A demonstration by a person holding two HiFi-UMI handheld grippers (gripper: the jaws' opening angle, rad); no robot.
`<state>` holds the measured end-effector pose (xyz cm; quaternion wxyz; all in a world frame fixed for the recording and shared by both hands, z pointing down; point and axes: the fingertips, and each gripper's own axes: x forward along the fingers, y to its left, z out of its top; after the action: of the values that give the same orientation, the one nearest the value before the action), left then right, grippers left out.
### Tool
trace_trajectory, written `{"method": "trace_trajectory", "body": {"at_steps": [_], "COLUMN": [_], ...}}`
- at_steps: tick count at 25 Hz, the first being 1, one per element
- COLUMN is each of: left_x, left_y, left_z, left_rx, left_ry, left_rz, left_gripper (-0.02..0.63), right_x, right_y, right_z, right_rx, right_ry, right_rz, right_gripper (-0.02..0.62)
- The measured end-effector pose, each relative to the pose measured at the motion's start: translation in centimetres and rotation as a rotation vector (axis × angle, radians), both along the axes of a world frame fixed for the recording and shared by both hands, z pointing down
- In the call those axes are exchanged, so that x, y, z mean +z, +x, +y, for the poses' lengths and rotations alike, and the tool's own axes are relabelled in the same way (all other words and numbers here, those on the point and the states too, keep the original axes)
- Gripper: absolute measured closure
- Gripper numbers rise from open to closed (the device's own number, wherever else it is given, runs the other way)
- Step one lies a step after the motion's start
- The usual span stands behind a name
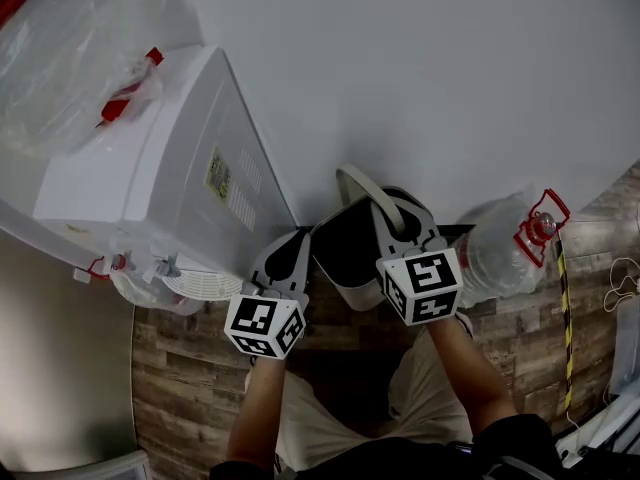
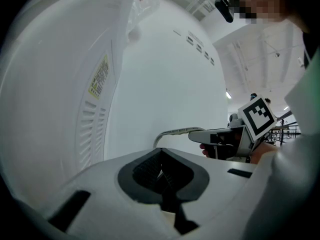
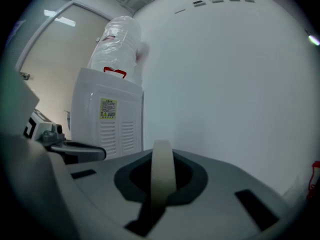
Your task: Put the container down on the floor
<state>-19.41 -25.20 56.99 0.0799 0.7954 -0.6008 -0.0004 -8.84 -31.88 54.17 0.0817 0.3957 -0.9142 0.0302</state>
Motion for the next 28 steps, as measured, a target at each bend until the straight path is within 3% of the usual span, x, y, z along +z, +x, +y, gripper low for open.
{"method": "trace_trajectory", "body": {"at_steps": [18,28], "left_x": [3.4,5.0], "left_y": [1.4,2.5], "left_z": [0.5,0.3], "left_rx": [0.030,0.062], "left_ry": [0.035,0.009], "left_rz": [0.034,0.041], "left_gripper": [0.591,0.591], "right_x": [3.6,6.1], "right_y": [1.4,1.3], "right_z": [1.8,1.9], "right_rx": [-0.006,-0.015], "right_ry": [0.022,-0.033], "right_rz": [0.008,0.063], "right_gripper": [0.565,0.565]}}
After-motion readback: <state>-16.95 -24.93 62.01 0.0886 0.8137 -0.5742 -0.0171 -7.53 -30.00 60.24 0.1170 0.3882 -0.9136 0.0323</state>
